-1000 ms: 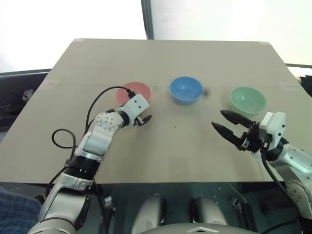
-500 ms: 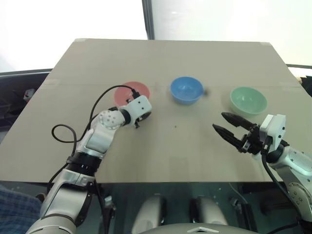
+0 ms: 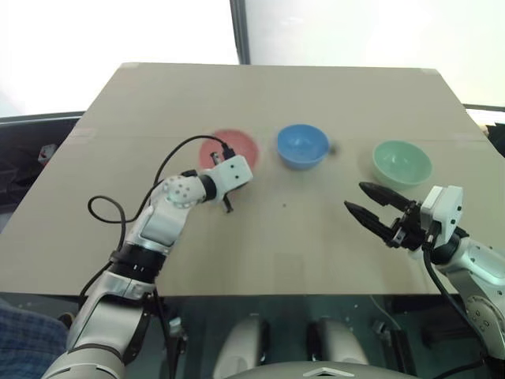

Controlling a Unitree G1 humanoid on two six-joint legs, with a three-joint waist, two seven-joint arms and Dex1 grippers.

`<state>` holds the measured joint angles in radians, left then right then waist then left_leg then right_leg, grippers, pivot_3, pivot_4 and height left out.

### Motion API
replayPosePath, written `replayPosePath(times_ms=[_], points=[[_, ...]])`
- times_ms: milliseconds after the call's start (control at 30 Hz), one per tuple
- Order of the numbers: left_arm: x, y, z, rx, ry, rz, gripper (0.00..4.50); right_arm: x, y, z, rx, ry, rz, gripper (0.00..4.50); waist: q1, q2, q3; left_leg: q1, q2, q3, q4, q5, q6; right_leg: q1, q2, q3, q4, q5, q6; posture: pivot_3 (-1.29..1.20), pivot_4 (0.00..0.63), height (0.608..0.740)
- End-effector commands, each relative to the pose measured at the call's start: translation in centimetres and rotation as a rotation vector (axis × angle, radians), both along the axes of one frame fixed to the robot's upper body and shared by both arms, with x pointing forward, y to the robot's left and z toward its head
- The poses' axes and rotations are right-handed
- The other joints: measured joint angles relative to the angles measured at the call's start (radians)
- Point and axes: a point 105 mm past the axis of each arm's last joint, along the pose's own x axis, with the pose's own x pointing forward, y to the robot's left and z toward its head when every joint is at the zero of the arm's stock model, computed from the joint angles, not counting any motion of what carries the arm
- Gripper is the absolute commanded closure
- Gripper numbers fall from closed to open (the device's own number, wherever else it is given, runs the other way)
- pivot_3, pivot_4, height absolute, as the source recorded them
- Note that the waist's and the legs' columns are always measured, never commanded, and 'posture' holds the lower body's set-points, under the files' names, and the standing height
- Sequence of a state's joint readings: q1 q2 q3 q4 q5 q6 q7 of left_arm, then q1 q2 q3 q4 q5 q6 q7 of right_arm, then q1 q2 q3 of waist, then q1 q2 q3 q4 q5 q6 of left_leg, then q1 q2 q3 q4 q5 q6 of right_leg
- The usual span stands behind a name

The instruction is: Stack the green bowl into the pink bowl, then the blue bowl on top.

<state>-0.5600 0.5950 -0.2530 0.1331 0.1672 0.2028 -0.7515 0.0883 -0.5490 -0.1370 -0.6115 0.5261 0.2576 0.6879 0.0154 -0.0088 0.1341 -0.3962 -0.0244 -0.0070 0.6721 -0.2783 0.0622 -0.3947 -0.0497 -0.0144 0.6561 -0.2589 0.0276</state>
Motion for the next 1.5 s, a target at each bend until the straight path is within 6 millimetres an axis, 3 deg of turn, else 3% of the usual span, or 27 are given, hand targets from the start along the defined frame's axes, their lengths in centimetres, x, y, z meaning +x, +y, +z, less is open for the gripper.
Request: replayPosePath(times_ms=[33, 167, 233, 367, 533, 800, 1033, 1133, 1267, 1367, 1500], points=[[-0.1, -0.8, 1.1, -0.010, -0.045, -0.031, 4.39, -0.3, -0.3, 1.0, -0.007, -0.057, -0.013, 2.29, 0.000, 0.000, 0.000, 0.000, 0.000, 0.000, 0.000, 0.000, 0.000, 0.000, 0.000, 0.000, 0.000, 0.000, 0.000, 0.00, 0.150, 0.740], [-0.1, -1.4, 1.3, -0.015, -0.056, -0.048, 4.39, -0.1, -0.4, 1.1, -0.008, -0.059, -0.017, 2.29, 0.000, 0.000, 0.000, 0.000, 0.000, 0.000, 0.000, 0.000, 0.000, 0.000, 0.000, 0.000, 0.000, 0.000, 0.000, 0.00, 0.150, 0.740], [-0.8, -2.8, 2.1, -0.047, -0.076, -0.115, 4.39, -0.1, -0.5, 1.1, -0.014, -0.059, -0.020, 2.29, 0.000, 0.000, 0.000, 0.000, 0.000, 0.000, 0.000, 0.000, 0.000, 0.000, 0.001, 0.000, 0.000, 0.000, 0.000, 0.00, 0.150, 0.740], [-5.4, -6.9, 3.3, -0.130, -0.058, -0.418, 4.39, -0.2, -0.5, 0.9, -0.021, -0.054, -0.020, 2.29, 0.001, 0.000, 0.000, 0.000, 0.000, 0.000, 0.000, 0.001, -0.001, 0.000, 0.000, 0.000, 0.000, 0.000, 0.000, 0.00, 0.150, 0.740], [-10.2, -7.8, 1.9, -0.093, 0.113, -0.638, 4.39, -0.2, -0.7, 0.9, -0.024, -0.051, -0.024, 2.29, -0.007, 0.000, 0.000, 0.001, 0.001, 0.001, 0.000, 0.001, -0.002, 0.000, 0.000, 0.001, 0.000, 0.000, 0.000, 0.00, 0.150, 0.740], [-9.8, -7.2, 1.3, -0.067, 0.149, -0.607, 4.39, -0.3, -0.7, 0.8, -0.023, -0.045, -0.030, 2.29, 0.000, 0.000, 0.000, 0.003, 0.001, 0.000, 0.001, 0.000, 0.001, 0.003, 0.001, 0.001, 0.002, 0.000, 0.000, 0.00, 0.150, 0.740], [-9.1, -7.6, 1.9, -0.109, 0.109, -0.593, 2.33, -0.3, -0.9, 0.8, -0.025, -0.046, -0.037, 2.29, 0.000, 0.000, 0.000, 0.003, 0.001, 0.001, 0.001, 0.000, 0.001, 0.003, 0.002, 0.001, 0.001, 0.000, 0.000, 0.00, 0.150, 0.740], [-10.4, -7.9, 2.3, -0.182, 0.169, -0.651, 1.17, -0.2, -0.8, 0.8, -0.023, -0.048, -0.038, 2.29, -0.001, 0.000, 0.000, 0.003, 0.001, 0.001, 0.002, 0.000, 0.001, 0.003, 0.002, 0.001, 0.001, 0.000, 0.000, 0.00, 0.150, 0.740], [-11.4, -7.8, 4.2, -0.345, 0.253, -0.672, 1.17, -0.2, -0.8, 0.9, -0.024, -0.050, -0.039, 2.29, -0.002, 0.000, 0.000, 0.003, 0.001, 0.001, 0.001, 0.000, 0.001, 0.003, 0.002, 0.001, 0.001, 0.000, 0.000, 0.00, 0.150, 0.740], [-11.4, -7.0, 6.2, -0.528, 0.340, -0.641, 1.17, 0.0, -1.1, 0.5, -0.047, -0.035, -0.049, 2.29, -0.002, 0.000, 0.000, 0.003, 0.001, 0.000, 0.002, 0.000, 0.001, 0.003, 0.002, 0.001, 0.001, 0.000, 0.000, 0.00, 0.150, 0.740], [-10.7, -5.5, 7.6, -0.640, 0.352, -0.571, 1.17, 1.0, -2.2, -0.1, -0.107, -0.020, -0.109, 2.29, -0.002, 0.000, 0.000, 0.003, 0.001, 0.000, 0.002, 0.000, 0.001, 0.003, 0.002, 0.000, 0.001, 0.000, 0.000, 0.00, 0.150, 0.740]])
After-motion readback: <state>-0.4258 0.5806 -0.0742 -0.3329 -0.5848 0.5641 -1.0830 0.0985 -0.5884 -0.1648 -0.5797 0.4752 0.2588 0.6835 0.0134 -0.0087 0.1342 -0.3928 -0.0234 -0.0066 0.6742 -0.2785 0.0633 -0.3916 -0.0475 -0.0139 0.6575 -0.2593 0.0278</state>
